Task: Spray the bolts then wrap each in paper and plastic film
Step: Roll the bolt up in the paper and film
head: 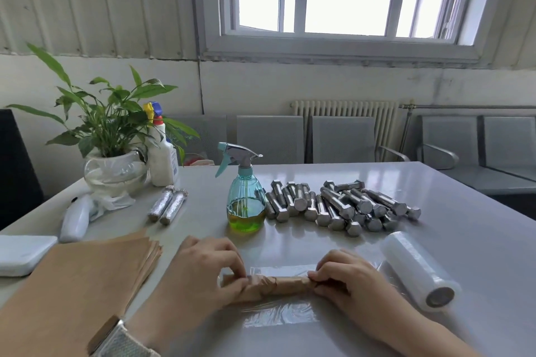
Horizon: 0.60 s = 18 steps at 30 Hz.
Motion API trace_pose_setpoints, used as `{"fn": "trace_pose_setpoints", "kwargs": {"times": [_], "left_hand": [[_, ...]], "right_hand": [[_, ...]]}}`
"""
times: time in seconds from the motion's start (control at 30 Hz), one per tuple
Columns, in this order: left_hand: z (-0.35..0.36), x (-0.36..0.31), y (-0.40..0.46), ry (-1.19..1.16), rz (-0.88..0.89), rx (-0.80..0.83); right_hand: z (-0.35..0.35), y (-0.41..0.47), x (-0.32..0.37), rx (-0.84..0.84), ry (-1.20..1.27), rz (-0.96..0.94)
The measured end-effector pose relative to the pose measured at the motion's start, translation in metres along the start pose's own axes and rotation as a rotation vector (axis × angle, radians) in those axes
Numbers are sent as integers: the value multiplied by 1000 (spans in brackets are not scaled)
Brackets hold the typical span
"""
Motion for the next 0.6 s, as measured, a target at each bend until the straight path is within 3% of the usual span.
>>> {"fn": "trace_pose_setpoints", "kwargs": {"times": [0.3, 0.6], "left_hand": [[14, 6, 1, 15, -14, 168], [8, 9, 0, -293, 16, 248]], "right_hand": [[-1, 0, 1, 10, 19, 47], [-3, -1, 3, 32, 51, 86]]}}
Point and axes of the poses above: each hand's wrist, its own y-axis towards the middle knuckle, its own z-axis out of the palm, x = y × z, the point moved 3 cm from there along y, towards the middle knuckle, and after that the axes turned 13 degrees about x, right-handed, at the moved point
